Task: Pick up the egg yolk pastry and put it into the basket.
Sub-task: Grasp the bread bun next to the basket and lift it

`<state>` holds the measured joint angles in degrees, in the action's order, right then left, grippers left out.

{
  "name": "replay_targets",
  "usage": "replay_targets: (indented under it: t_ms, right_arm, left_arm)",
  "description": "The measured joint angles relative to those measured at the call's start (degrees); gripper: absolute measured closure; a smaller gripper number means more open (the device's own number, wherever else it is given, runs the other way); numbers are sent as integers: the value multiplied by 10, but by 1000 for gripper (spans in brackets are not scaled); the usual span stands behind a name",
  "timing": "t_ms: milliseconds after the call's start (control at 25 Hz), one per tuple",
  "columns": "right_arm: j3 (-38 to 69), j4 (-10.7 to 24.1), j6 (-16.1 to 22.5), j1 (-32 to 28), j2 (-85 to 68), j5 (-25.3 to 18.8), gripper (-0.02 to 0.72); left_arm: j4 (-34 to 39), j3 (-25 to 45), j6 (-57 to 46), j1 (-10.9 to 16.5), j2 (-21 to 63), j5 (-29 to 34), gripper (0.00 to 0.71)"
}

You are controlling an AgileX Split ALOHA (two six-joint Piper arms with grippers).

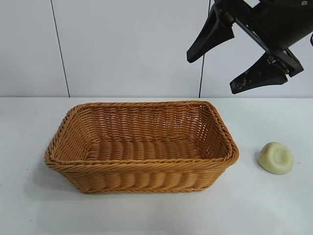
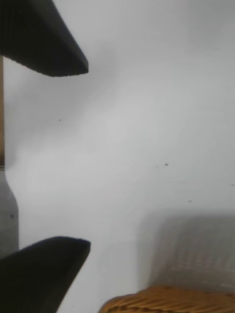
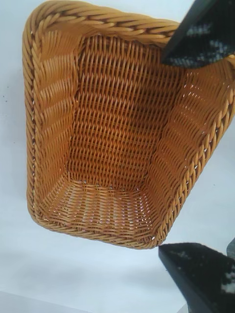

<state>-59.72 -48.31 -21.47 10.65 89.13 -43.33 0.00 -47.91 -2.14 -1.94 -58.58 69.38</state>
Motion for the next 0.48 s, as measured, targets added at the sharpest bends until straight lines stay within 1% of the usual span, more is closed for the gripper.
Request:
replay_targets:
  t_ms: [120,320,400,480]
  right_arm:
    - [0,0,0,0,0,0,12]
    - [0,0,0,0,0,0,12]
    - [0,0,0,0,0,0,12]
    - [0,0,0,0,0,0,12]
  left_arm:
    - [0,67,0,0,89,-5,67]
    - [0,164,0,0,239,-59,67]
    - [0,187,0,0,292,-68,67]
    - [0,192,0,0,343,-73,67]
